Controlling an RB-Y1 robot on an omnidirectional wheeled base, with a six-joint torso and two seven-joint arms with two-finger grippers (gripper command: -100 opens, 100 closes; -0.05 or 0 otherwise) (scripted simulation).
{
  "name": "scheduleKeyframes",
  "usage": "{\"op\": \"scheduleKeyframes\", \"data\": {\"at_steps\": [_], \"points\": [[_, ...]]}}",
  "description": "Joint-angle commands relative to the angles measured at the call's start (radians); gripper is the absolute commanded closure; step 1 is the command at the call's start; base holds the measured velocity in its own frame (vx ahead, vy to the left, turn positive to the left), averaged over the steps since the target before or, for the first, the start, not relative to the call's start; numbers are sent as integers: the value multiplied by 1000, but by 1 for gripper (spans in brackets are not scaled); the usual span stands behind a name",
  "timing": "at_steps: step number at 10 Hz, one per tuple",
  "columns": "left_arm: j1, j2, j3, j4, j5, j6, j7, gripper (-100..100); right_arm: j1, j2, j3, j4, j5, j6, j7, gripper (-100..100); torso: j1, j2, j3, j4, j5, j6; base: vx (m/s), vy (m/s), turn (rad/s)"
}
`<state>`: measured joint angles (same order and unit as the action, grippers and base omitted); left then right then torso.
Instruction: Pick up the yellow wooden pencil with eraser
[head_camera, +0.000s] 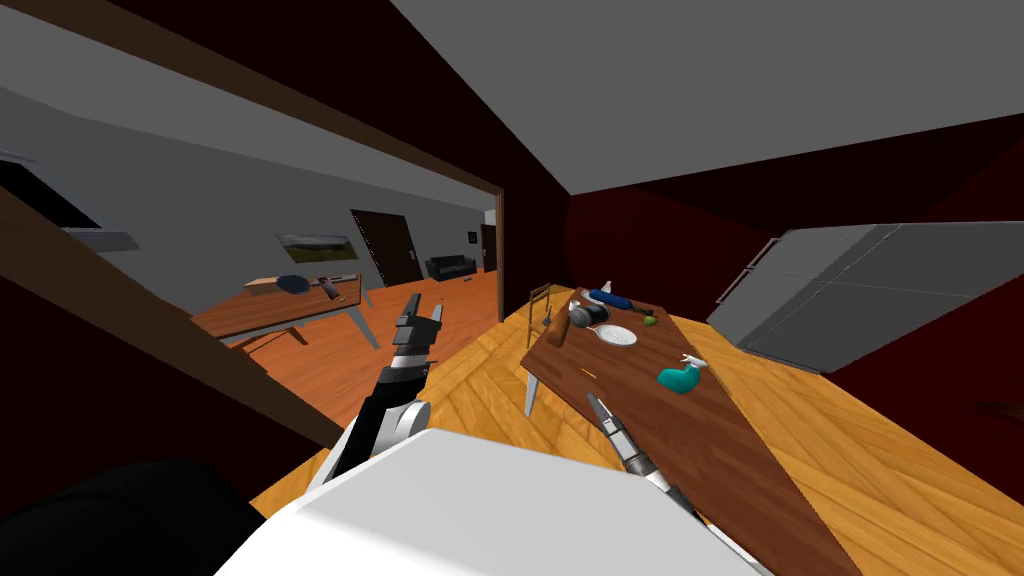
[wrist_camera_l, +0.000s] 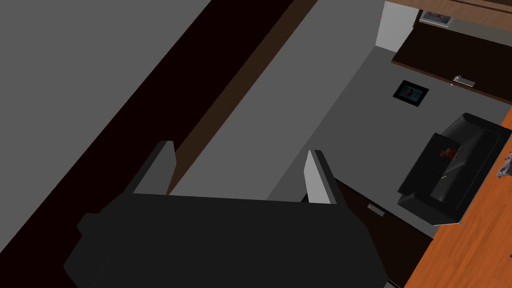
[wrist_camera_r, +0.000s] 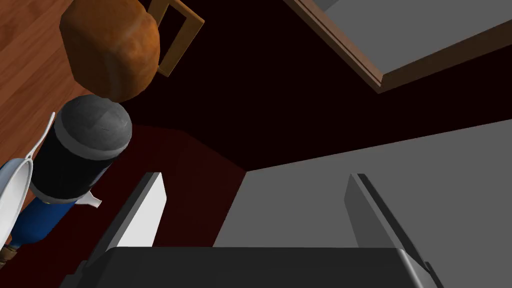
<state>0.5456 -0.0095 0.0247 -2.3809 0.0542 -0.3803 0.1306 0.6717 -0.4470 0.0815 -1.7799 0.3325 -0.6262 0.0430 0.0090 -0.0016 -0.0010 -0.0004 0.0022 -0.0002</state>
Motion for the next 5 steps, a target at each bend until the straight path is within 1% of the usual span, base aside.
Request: {"op": "scheduleKeyframes", "data": {"at_steps": [1,2,3,4,5], "points": [[0,0,0,0,0,0,0,0,20,-20,2,45,12,-8,8,-100,0,0,0,0,0,0,16,96,65],[0,0,0,0,0,0,0,0,39,-58,10,92,40,-12,21,-100,-3,1,1,0,0,0,39,101,174],[0,0,0,0,0,0,0,0,39,-58,10,103,40,-12,21,-100,-2,0,0,0,0,0,52,77,54],[0,0,0,0,0,0,0,0,57,-95,19,142,69,-16,35,-100,-4,0,0,0,-1,1,73,93,115],[0,0,0,0,0,0,0,0,57,-95,19,163,69,-16,35,-100,-3,-1,-1,0,-1,0,58,77,77]]}}
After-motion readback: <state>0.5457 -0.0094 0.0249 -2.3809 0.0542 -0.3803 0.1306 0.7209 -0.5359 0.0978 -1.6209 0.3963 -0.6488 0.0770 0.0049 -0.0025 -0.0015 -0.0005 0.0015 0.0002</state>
